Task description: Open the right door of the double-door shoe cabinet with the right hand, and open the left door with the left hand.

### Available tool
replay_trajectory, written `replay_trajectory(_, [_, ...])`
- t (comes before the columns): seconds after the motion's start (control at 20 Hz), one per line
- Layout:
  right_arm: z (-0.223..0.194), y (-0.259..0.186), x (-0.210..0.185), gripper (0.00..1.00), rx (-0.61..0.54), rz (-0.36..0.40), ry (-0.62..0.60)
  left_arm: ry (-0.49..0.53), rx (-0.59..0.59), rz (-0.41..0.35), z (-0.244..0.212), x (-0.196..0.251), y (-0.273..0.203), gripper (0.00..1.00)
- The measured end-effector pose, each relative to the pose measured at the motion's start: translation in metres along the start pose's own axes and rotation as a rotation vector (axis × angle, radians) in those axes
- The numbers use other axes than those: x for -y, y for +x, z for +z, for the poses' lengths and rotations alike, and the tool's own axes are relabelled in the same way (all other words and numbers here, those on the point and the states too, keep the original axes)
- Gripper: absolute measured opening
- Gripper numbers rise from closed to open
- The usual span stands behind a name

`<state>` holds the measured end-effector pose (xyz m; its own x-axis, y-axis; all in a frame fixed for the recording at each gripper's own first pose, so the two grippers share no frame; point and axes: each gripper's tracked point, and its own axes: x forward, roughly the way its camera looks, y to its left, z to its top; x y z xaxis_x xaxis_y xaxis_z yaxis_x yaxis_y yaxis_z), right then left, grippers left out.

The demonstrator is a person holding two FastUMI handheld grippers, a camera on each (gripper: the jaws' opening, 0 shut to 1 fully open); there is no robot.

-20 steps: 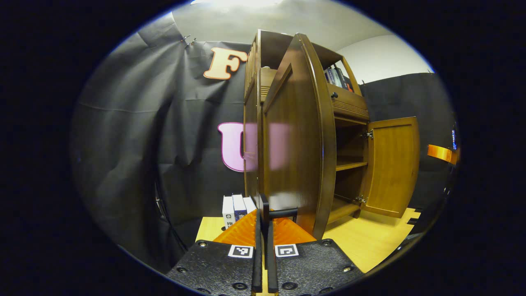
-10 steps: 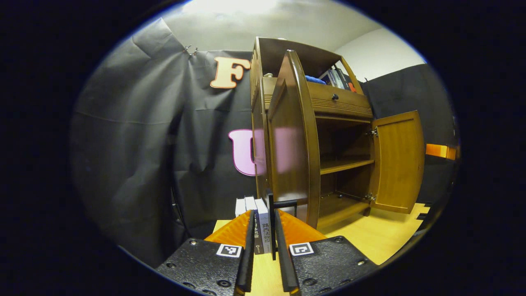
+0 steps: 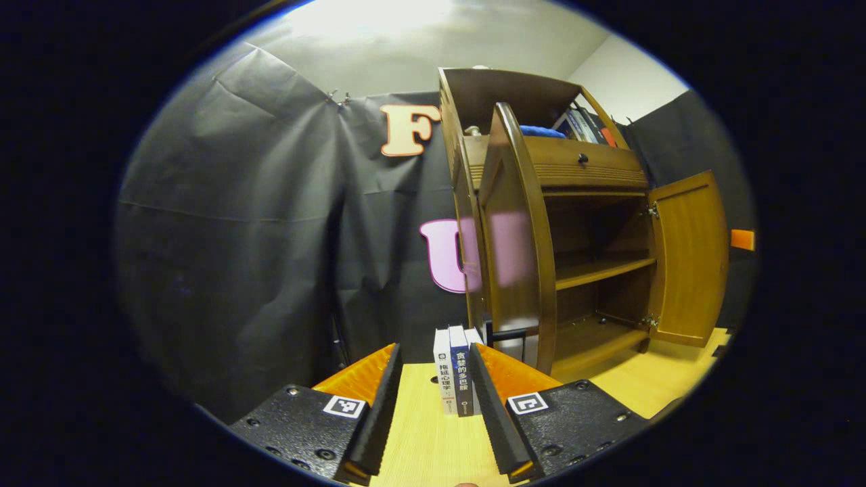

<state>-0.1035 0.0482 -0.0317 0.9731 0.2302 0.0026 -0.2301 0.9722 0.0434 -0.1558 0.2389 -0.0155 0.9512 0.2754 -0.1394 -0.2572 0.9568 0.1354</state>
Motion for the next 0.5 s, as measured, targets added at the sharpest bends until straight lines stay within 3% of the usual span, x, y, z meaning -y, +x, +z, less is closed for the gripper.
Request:
replay_trajectory(0.2, [0.005,-0.003,0.005,0.98,0.014,-0.013,0.017,-0.059,0.102,-0.012,0.032,0.020,-0.026,0.66])
replay_trajectory(0.35, [0.008,-0.005,0.006,0.98,0.017,-0.014,0.022,-0.065,0.151,-0.005,0.054,0.037,-0.042,0.98])
replay_trajectory(0.5, [0.013,-0.006,0.011,0.98,0.033,-0.021,0.018,-0.085,0.181,-0.029,0.070,0.061,-0.049,0.94])
